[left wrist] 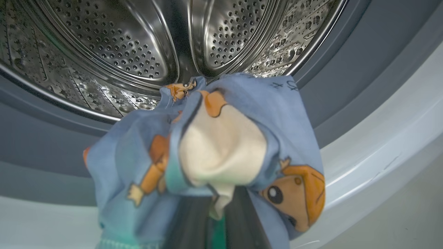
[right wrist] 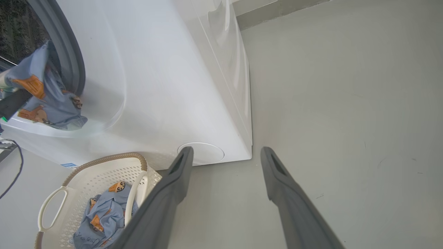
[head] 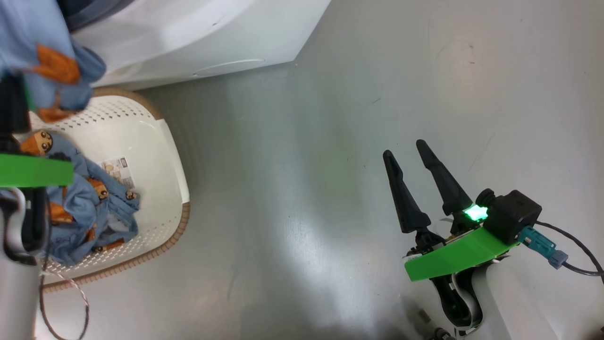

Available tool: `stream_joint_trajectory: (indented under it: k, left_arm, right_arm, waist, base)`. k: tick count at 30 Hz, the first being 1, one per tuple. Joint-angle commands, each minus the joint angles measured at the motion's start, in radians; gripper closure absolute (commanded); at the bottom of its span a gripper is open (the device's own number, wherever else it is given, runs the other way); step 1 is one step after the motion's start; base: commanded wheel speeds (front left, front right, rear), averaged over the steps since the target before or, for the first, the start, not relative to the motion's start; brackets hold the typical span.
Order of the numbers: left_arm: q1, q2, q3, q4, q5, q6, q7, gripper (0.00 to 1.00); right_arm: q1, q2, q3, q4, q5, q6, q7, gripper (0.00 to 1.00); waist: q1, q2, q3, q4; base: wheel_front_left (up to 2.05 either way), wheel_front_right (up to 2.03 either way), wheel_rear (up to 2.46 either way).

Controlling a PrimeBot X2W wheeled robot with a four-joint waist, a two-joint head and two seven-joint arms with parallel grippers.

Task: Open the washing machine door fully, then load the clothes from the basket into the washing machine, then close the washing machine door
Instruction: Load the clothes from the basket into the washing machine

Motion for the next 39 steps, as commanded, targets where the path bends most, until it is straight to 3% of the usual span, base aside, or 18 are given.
stream_joint_trajectory:
  k: [1,7,13,24,39]
  left_arm:
    - [0.01,0.05,0.035,-0.044,0.013,0.011,0.006,1.0]
    - [-0.004,0.074,0.034,-0.15,0.02,0.03,0.064,1.0]
    - [-0.084,0.101,0.03,-0.147,0.021,0.028,0.116,1.0]
    - [-0.32,0.108,0.002,0.033,-0.002,-0.003,0.193,1.0]
    - [-0.609,0.129,-0.059,0.261,0.009,-0.05,0.21,1.0]
  right_arm:
    - [0.02,0.003,0.021,-0.017,0.018,0.002,-0.005,0.0]
    - [0.021,0.003,0.019,-0.013,0.019,0.002,-0.005,0.0]
    - [0.02,0.003,0.024,-0.013,0.023,0.002,-0.005,0.0]
    - [0.021,0.003,0.031,-0.017,0.024,0.002,-0.005,0.0]
    - [0.013,0.003,0.056,-0.029,0.042,0.002,-0.005,0.0]
  waist:
    - [0.0,0.0,-0.001,0.0]
    - [0.0,0.0,-0.008,-0.002]
    - [0.0,0.0,-0.01,-0.008]
    - [0.0,0.0,0.009,-0.023]
    - [0.0,0.0,0.107,-0.06]
  base:
    - [0.0,0.0,0.0]
    - [0.0,0.0,0.0]
    - [0.0,0.0,0.0]
    - [0.0,0.0,0.0]
    - [0.0,0.0,0.0]
